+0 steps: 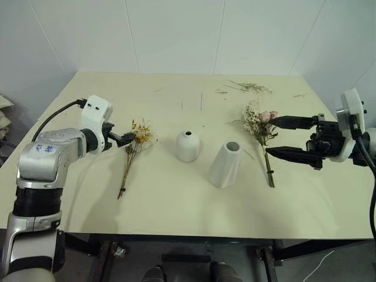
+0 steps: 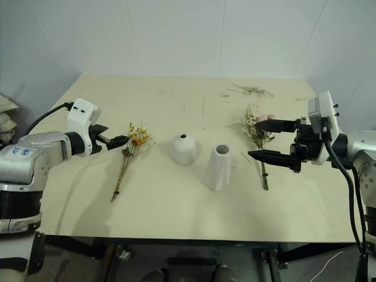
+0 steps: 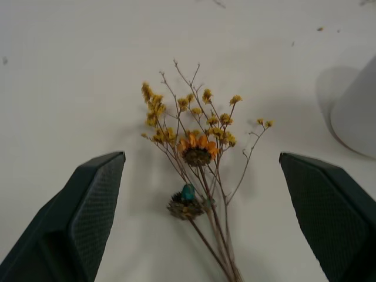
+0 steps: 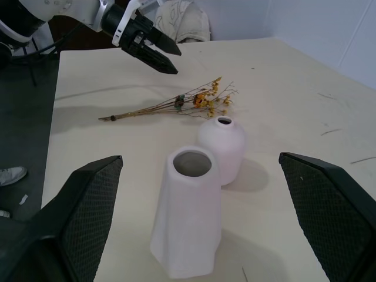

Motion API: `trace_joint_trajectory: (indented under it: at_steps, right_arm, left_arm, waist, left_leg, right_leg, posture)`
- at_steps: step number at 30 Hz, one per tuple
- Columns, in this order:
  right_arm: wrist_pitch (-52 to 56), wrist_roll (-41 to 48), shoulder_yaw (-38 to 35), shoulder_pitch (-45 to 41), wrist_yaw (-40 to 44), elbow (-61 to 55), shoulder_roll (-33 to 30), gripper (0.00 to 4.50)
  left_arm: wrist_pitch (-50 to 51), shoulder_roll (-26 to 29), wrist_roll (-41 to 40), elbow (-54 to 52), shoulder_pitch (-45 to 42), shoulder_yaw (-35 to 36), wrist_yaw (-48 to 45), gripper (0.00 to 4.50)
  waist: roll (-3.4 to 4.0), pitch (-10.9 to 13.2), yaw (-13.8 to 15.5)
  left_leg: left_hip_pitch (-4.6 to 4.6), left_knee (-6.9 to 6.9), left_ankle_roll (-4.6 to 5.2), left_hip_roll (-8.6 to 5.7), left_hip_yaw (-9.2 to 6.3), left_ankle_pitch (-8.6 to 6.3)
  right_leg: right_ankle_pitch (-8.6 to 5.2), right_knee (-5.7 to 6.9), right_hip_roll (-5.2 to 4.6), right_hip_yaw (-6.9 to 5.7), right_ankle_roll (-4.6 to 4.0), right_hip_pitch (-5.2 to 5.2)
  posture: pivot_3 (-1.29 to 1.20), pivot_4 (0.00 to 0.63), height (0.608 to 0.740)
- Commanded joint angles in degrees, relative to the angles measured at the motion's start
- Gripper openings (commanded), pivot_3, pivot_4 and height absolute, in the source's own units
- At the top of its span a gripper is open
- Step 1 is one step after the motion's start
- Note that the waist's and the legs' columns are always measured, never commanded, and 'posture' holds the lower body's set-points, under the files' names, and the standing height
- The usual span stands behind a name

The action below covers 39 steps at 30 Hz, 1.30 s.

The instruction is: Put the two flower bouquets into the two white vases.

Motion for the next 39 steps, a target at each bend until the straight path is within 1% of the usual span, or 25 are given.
trace_joint_trajectory:
  at_steps: [1, 3, 6, 10, 13, 14, 16, 20, 22, 26, 30, 34, 36, 39]
  right_arm:
    - [-0.78, 0.01, -0.65, -1.24, 0.47, -0.25, -0.18, 4.50]
    - [-0.72, -0.10, -0.50, -1.37, 0.65, 0.11, -0.26, 4.50]
    - [-0.82, -0.44, -0.05, -1.74, 1.17, 0.80, -0.47, 4.50]
    - [-1.07, -1.21, 0.91, -2.61, 1.83, 2.00, -0.21, 4.50]
    - [-1.50, -1.79, 1.60, -3.09, 2.03, 2.63, 0.40, 4.50]
    - [-1.61, -1.92, 1.71, -3.17, 2.15, 2.76, 0.56, 4.50]
    - [-1.74, -1.96, 1.62, -2.92, 2.27, 2.54, 0.91, 4.50]
    - [-1.75, -1.78, 1.33, -2.26, 2.17, 2.00, 1.25, 4.50]
    - [-1.65, -1.37, 0.85, -1.28, 2.42, 1.45, 1.08, 4.50]
    - [-0.41, 0.80, -0.87, 0.68, 3.47, -0.29, 0.33, 4.50]
    - [-0.27, 0.76, -1.27, 1.63, 3.75, -0.65, -0.55, 4.50]
    - [-0.53, 0.53, -1.73, 2.76, 3.22, -1.12, -0.14, 4.50]
    - [-0.52, 0.63, -1.85, 3.41, 2.87, -1.62, 0.31, 4.50]
    - [-0.59, 0.78, -1.86, 4.11, 2.19, -2.10, 0.93, 4.50]
  left_arm:
    - [10.19, -0.83, 1.03, -1.97, -3.84, 1.15, 3.97, 4.49]
    - [14.71, -1.25, 1.93, -1.21, -5.58, 1.40, 5.86, 4.49]
    - [22.35, -3.08, 3.49, 0.97, -8.89, 4.09, 8.99, 4.49]
    - [23.51, -2.05, 0.14, 2.87, -9.09, 4.35, 11.05, 4.49]
    - [23.51, -1.93, -4.12, 7.98, -9.63, 5.49, 14.71, 4.49]
    - [23.51, -2.72, -5.36, 9.07, -9.83, 6.60, 16.15, 4.49]
    - [23.51, -2.56, -8.94, 11.12, -9.74, 6.43, 19.14, 4.49]
    - [23.51, -0.34, -18.45, 14.75, -10.04, 4.91, 24.27, 4.49]
    - [23.51, 2.08, -23.78, 15.67, -9.88, 2.23, 26.36, 4.49]
    - [23.51, 8.39, -36.81, 17.74, -10.23, -5.90, 29.44, 4.49]
    - [23.51, 13.75, -47.79, 18.67, -11.26, -13.65, 32.50, 4.49]
    - [23.51, 15.64, -54.86, 20.96, -13.21, -17.93, 37.56, 4.49]
    - [23.51, 15.96, -57.06, 22.13, -14.24, -19.72, 39.87, 4.49]
    - [23.51, 15.36, -59.95, 24.59, -15.03, -20.59, 43.21, 4.49]
  waist:
    - [0.00, 0.00, -0.10]
    - [0.00, 0.00, -0.19]
    - [-0.01, 0.01, -0.14]
    - [-0.01, 0.01, -0.22]
    - [-0.01, 0.01, -0.17]
    - [-0.01, 0.01, -0.16]
    - [-0.01, 0.01, -0.09]
    - [-0.02, 0.01, 0.08]
    - [-0.02, 0.01, 0.03]
    - [-0.02, 0.01, 0.07]
    - [-0.03, 0.01, 0.08]
    - [-0.03, 0.01, 0.11]
    - [-0.02, 0.01, 0.13]
    - [-0.02, 0.01, 0.01]
  left_leg:
    - [0.01, -0.02, -0.01, 0.00, 0.00, 0.00]
    - [0.01, -0.03, -0.01, 0.01, -0.01, -0.01]
    - [0.01, -0.02, -0.02, 0.00, -0.01, -0.01]
    - [0.04, -0.01, -0.05, 0.00, -0.01, -0.02]
    - [0.04, -0.01, -0.07, 0.00, 0.00, -0.02]
    - [0.04, -0.01, -0.08, 0.00, -0.01, -0.03]
    - [0.03, -0.01, -0.08, 0.00, -0.01, -0.03]
    - [0.03, -0.01, -0.11, 0.00, -0.01, -0.05]
    - [0.03, -0.01, -0.13, 0.00, -0.01, -0.06]
    - [0.03, 0.00, -0.19, 0.00, -0.02, -0.10]
    - [0.02, 0.05, -0.20, -0.01, -0.01, -0.11]
    - [0.03, 0.13, -0.20, -0.01, -0.01, -0.11]
    - [0.02, 0.17, -0.19, -0.01, -0.01, -0.11]
    - [0.01, 0.22, -0.19, -0.02, 0.00, -0.12]
  right_leg:
    - [0.00, 0.03, 0.01, 0.00, 0.00, -0.01]
    - [0.00, 0.05, 0.02, 0.00, 0.00, -0.02]
    - [0.00, 0.05, 0.01, 0.00, 0.00, -0.02]
    - [-0.01, 0.05, 0.01, 0.00, 0.01, -0.02]
    - [-0.01, 0.05, 0.00, 0.00, 0.00, -0.02]
    - [-0.01, 0.05, 0.00, 0.00, 0.00, -0.02]
    - [-0.01, 0.06, 0.00, 0.00, 0.01, -0.02]
    - [0.00, 0.07, -0.01, 0.00, 0.01, -0.02]
    - [0.00, 0.08, -0.01, 0.00, 0.01, -0.03]
    - [-0.03, 0.12, -0.01, 0.03, 0.04, -0.04]
    - [-0.04, 0.16, -0.01, 0.05, 0.04, -0.04]
    - [-0.05, 0.18, 0.00, 0.05, 0.00, -0.03]
    - [-0.05, 0.18, 0.00, 0.05, 0.00, -0.03]
    - [-0.06, 0.18, 0.00, 0.05, 0.00, -0.03]
  posture:
    - [0.00, 0.150, 0.740]
    - [0.00, 0.150, 0.740]
    - [0.00, 0.150, 0.740]
    - [0.00, 0.150, 0.740]
    - [0.00, 0.150, 0.740]
    - [0.00, 0.150, 0.740]
    - [0.00, 0.150, 0.740]
    - [0.00, 0.150, 0.740]
    - [0.00, 0.150, 0.740]
    - [0.00, 0.150, 0.740]
    - [0.00, 0.150, 0.740]
    - [0.00, 0.150, 0.740]
    - [0.00, 0.150, 0.740]
    - [0.00, 0.150, 0.740]
